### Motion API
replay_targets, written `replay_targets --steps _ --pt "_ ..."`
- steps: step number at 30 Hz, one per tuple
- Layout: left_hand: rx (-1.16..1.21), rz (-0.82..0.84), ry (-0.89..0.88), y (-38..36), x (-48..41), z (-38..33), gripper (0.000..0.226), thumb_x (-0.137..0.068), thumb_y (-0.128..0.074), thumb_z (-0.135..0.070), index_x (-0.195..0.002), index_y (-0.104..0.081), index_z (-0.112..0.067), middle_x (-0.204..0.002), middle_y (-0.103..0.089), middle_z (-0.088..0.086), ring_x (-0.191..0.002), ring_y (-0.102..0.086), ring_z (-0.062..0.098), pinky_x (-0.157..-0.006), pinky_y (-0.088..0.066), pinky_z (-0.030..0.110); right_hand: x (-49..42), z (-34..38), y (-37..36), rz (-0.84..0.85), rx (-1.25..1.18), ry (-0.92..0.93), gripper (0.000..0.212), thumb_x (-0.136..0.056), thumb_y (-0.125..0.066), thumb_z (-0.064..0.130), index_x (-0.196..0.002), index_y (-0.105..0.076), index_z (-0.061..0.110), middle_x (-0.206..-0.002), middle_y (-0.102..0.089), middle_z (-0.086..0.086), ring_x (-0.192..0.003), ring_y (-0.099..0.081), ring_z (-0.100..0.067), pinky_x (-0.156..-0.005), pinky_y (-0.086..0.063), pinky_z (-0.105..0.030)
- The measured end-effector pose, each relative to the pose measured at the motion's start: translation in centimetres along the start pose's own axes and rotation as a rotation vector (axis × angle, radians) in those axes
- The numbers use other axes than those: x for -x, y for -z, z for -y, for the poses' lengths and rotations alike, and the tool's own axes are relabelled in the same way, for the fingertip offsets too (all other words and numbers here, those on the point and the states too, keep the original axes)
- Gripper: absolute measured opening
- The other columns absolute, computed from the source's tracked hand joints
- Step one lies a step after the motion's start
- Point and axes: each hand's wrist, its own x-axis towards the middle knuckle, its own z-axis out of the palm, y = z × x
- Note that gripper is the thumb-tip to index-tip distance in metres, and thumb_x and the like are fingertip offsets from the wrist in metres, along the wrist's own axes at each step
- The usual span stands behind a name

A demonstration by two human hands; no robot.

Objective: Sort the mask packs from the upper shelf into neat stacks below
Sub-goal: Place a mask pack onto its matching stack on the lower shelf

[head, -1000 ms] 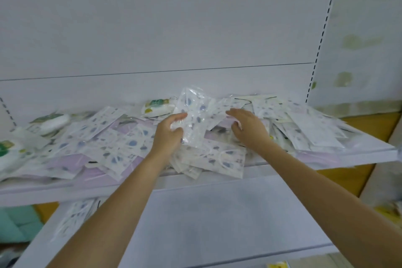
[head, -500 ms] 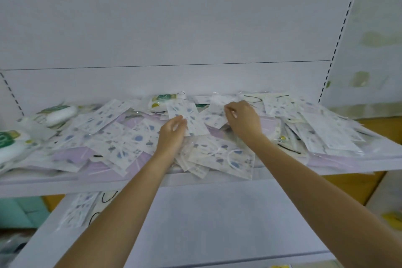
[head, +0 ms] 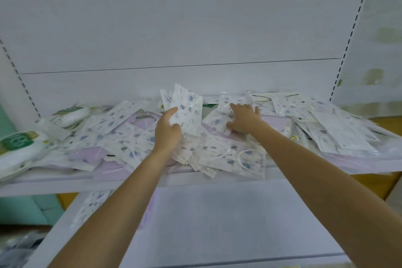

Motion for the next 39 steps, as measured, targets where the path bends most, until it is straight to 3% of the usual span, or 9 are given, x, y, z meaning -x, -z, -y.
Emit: replay_targets --steps 6,10,15,22,25,30,33,36,39 --pt "0.024 -0.029 0.011 1.4 0.2 0.1 0.048 -0.093 -0.041 -0.002 -0.137 -0.045 -0.018 -0.145 -0.040 -0.003 -0.126 -0.041 0.009 -0.092 -0.032 0.017 -0.4 0.8 -0.5 -0.245 -0.010 -0.068 0.031 -0.095 -0.040 0.020 -0.118 -0.060 0.018 -0.121 -0.058 -0.007 -0.116 -0.048 -0.027 -0.105 -0.026 -0.038" --pt "0.127 0.001 0.052 1.0 0.3 -0.5 0.042 -0.100 -0.037 -0.034 -0.137 -0.045 -0.017 -0.143 -0.043 -0.004 -0.131 -0.039 0.013 -0.104 -0.029 0.023 1.6 2.0 0.1 -0.549 -0.337 0.120 0.028 -0.096 -0.046 0.021 -0.117 -0.064 0.013 -0.117 -0.060 -0.010 -0.105 -0.058 -0.028 -0.089 -0.038 -0.033" --pt "0.149 0.126 0.047 -0.2 0.5 -1.1 0.039 -0.095 -0.053 -0.029 -0.132 -0.047 -0.021 -0.131 -0.049 -0.007 -0.120 -0.051 0.019 -0.099 -0.047 0.033 5.5 4.9 -1.3 -0.222 -0.362 0.522 0.033 -0.095 -0.051 0.031 -0.123 -0.060 0.016 -0.125 -0.059 -0.002 -0.116 -0.052 -0.017 -0.098 -0.040 -0.032" --pt "-0.002 0.073 -0.029 0.2 0.5 0.1 0.053 -0.087 -0.039 0.006 -0.133 -0.047 -0.021 -0.141 -0.040 -0.002 -0.123 -0.050 0.029 -0.101 -0.044 0.037 4.1 2.7 -0.5 -0.128 -0.071 0.115 0.052 -0.094 -0.045 0.027 -0.143 -0.032 0.019 -0.147 -0.036 -0.003 -0.134 -0.031 -0.026 -0.108 -0.025 -0.038" --pt "-0.006 0.049 -0.023 1.0 0.8 0.2 0.051 -0.091 -0.031 0.005 -0.133 -0.050 -0.018 -0.143 -0.039 -0.002 -0.129 -0.043 0.018 -0.101 -0.040 0.027 3.6 2.3 -1.3 -0.103 0.001 0.063 0.036 -0.094 -0.038 0.016 -0.128 -0.050 0.016 -0.130 -0.052 -0.007 -0.122 -0.044 -0.028 -0.098 -0.033 -0.036" --pt "0.056 -0.073 0.047 2.7 0.6 1.1 0.043 -0.096 -0.034 -0.006 -0.135 -0.048 -0.014 -0.141 -0.042 0.003 -0.123 -0.050 0.025 -0.103 -0.042 0.036 4.9 3.2 -1.2 -0.468 -0.553 -0.019 0.035 -0.101 -0.033 0.020 -0.129 -0.053 0.018 -0.106 -0.066 -0.007 -0.093 -0.061 -0.025 -0.078 -0.041 -0.029" --pt "0.218 -0.045 0.130 3.7 1.0 0.6 0.025 -0.098 -0.040 -0.033 -0.113 -0.057 -0.021 -0.111 -0.058 -0.005 -0.092 -0.062 0.025 -0.080 -0.051 0.033 6.6 5.3 -0.9 -0.513 -0.872 0.164 0.031 -0.100 -0.037 0.018 -0.124 -0.057 0.019 -0.078 -0.059 0.007 -0.062 -0.051 0.000 -0.065 -0.040 -0.015" --pt "0.434 0.024 0.209 4.2 0.9 0.2 0.035 -0.097 -0.039 -0.047 -0.111 -0.057 -0.020 -0.106 -0.059 -0.011 -0.070 -0.061 0.019 -0.072 -0.049 0.032 7.8 7.7 -1.5 -0.272 -0.759 0.444 0.031 -0.099 -0.040 0.011 -0.123 -0.059 0.016 -0.109 -0.065 0.007 -0.102 -0.058 0.003 -0.084 -0.037 -0.005" --pt "0.355 0.054 0.121 4.8 1.4 0.5 0.019 -0.093 -0.056 -0.022 -0.107 -0.065 -0.012 -0.086 -0.066 0.000 -0.062 -0.062 0.014 -0.063 -0.052 0.030 7.6 9.3 -2.8 -0.124 -0.739 0.553 0.029 -0.095 -0.045 0.015 -0.118 -0.060 0.023 -0.139 -0.049 -0.003 -0.135 -0.036 -0.012 -0.108 -0.024 -0.016"
